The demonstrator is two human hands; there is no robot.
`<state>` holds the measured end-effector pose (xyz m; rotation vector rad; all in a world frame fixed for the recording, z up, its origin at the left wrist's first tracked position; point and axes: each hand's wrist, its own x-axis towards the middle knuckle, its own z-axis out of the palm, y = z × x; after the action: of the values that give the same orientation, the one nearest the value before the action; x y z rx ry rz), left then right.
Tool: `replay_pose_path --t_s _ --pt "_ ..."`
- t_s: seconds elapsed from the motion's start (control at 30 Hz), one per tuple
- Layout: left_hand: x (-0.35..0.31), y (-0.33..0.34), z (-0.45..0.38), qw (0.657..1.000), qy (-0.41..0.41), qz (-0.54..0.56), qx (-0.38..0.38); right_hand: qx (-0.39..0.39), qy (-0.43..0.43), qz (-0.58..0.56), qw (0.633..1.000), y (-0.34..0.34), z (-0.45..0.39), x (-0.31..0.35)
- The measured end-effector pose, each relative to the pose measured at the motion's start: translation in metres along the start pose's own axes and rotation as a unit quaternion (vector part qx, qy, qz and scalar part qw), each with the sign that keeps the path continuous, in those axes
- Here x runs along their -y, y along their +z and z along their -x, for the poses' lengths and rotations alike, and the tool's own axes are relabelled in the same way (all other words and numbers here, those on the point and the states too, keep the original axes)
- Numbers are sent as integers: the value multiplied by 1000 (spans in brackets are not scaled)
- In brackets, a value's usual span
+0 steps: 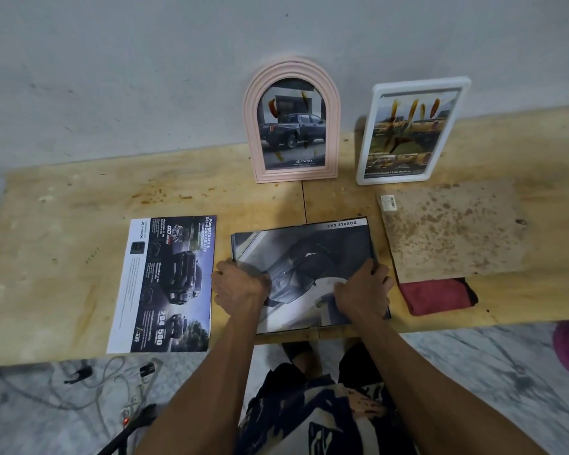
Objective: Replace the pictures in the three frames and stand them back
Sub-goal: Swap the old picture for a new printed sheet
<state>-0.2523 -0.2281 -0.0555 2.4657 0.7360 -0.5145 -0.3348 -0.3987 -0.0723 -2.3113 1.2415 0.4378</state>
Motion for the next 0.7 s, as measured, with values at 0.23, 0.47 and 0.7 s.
replay_pose_path --t_s 0.23,0.47,0.7 --pt "7 -10 -6 997 -2 76 25 1 -2 -5 1000 0 0 -1" --pt "19 -12 -14 997 9 69 41 2 0 -46 999 -8 -5 -5" --pt "30 -12 -32 993 16 95 72 9 -2 -51 999 -12 -8 -7"
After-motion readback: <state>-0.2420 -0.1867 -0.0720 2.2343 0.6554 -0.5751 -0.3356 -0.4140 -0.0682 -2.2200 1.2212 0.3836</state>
